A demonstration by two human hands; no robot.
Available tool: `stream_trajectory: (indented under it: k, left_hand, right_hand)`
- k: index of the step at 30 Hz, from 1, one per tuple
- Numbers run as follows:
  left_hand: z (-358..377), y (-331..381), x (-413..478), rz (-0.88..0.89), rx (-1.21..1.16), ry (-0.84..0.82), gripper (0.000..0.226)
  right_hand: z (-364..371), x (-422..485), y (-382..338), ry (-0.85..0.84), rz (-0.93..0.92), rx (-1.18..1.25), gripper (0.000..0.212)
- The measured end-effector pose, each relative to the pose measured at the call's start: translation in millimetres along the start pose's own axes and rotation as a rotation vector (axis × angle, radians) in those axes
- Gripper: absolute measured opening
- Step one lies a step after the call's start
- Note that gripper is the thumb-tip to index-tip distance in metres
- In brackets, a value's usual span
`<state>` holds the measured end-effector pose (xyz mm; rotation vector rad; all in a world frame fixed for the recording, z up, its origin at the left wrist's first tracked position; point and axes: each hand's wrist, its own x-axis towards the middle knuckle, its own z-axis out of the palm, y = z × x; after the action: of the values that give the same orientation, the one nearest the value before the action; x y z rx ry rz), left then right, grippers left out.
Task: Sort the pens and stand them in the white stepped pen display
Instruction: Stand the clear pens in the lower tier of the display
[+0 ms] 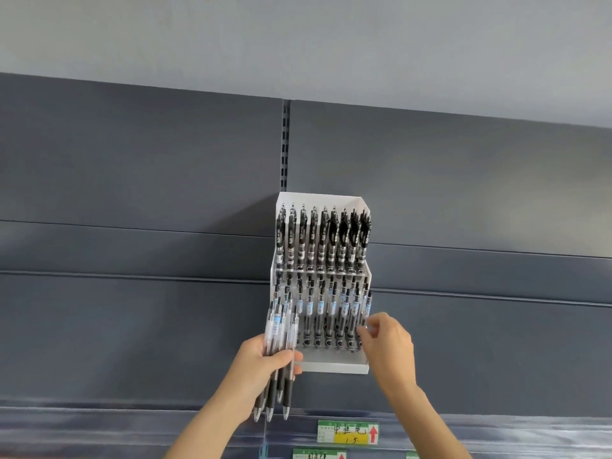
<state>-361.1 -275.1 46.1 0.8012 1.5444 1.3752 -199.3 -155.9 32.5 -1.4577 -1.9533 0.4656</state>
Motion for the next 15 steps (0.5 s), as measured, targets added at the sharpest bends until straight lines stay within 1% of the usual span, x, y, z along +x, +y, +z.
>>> stream_trajectory:
  k: [1,2,4,7,10,13,15]
  left_hand:
    - [-3,1,-1,-0.001,-0.023,0.0,0.015]
    - [-6,1,-2,-0.003,-0.047,0.0,0.015]
    - [-11,1,-4,-0.011,-0.09,0.001,0.015]
    - [-18,2,-7,-0.009,-0.125,-0.002,0.017]
    - [-24,3,-10,0.009,-0.118,-0.008,0.018]
    - [-28,3,-12,0.03,-0.088,-0.02,0.018]
    - [-31,3,-12,0.031,-0.098,-0.015,0.018]
  right_hand:
    - [0,-7,-8,0.004,-0.024,0.088,0.012]
    - [1,-14,-19,-0.029,-0.048,0.174,0.013]
    - [5,-25,-42,-0.158,-0.092,0.286,0.014]
    - [12,-30,-69,-0.339,-0.124,0.371,0.013]
    - [21,-33,-82,-0.458,-0.161,0.442,0.016]
    - [28,-34,-89,-0.479,-0.163,0.428,0.018]
    - [28,-32,-92,-0.489,-0.145,0.462,0.02]
